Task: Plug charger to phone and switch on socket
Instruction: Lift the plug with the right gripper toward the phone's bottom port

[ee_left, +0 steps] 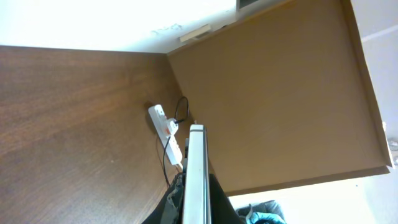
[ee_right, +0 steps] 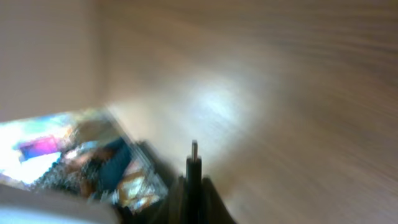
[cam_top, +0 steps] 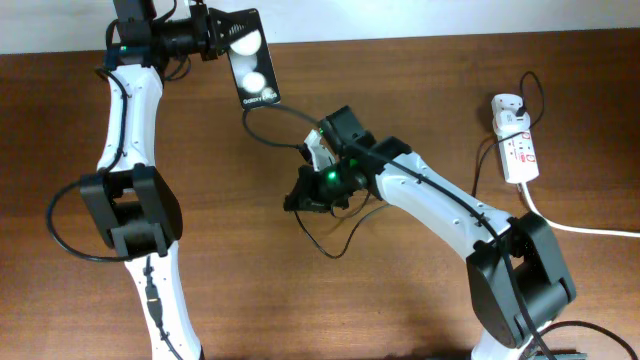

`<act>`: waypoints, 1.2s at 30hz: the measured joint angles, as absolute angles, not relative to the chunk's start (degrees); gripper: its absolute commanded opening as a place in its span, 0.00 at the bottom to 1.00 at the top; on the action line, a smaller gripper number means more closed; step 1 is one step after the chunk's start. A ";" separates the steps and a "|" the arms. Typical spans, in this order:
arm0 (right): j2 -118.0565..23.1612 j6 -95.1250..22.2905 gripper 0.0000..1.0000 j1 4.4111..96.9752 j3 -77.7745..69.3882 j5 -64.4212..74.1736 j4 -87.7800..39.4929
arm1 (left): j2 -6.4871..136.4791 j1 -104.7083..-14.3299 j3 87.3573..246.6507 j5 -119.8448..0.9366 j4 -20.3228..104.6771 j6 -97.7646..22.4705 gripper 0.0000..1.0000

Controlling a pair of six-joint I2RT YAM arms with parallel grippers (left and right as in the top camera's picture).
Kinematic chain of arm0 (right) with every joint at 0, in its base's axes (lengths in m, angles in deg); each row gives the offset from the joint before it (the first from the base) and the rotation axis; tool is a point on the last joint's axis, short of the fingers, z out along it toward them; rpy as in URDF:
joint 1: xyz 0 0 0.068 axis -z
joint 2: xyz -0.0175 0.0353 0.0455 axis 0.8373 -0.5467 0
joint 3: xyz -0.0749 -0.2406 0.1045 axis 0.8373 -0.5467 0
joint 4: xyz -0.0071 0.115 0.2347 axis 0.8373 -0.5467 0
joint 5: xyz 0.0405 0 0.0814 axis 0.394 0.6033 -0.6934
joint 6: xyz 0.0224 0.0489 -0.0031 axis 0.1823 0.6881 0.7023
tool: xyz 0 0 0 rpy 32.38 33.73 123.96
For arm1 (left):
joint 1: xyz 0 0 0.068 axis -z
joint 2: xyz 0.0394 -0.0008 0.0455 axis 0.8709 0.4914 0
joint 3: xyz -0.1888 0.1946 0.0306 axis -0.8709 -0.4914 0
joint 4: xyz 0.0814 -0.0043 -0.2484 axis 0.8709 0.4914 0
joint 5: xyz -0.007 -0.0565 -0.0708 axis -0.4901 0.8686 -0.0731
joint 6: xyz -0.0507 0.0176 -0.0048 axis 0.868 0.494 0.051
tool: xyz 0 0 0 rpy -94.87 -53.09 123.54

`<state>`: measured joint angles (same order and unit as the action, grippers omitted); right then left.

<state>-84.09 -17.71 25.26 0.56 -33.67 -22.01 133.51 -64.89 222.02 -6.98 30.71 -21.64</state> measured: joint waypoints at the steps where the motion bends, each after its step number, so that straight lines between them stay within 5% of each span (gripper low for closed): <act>1: -84.09 -17.62 0.04 26.05 0.74 -38.39 -17.01 | 133.51 -64.89 222.04 -7.06 30.95 -21.72 0.00; 10: -83.85 -3.89 0.04 28.56 1.22 -47.77 10.34 | 133.51 -64.89 222.02 -6.74 28.20 -18.69 0.00; 17: -83.85 -1.03 0.04 33.85 1.19 -45.93 14.53 | 133.51 -66.57 222.08 -7.00 3.20 6.23 0.00; 23: -83.85 0.32 0.04 33.90 1.11 -43.39 24.67 | 133.51 -68.58 222.08 -8.66 7.30 20.00 0.00; 36: -83.87 15.47 0.04 33.90 1.13 -36.05 35.71 | 133.51 -63.90 222.08 -12.16 7.50 23.50 0.00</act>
<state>-83.87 15.47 33.90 1.13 -36.05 35.71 133.51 -63.90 222.08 -12.16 7.50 23.50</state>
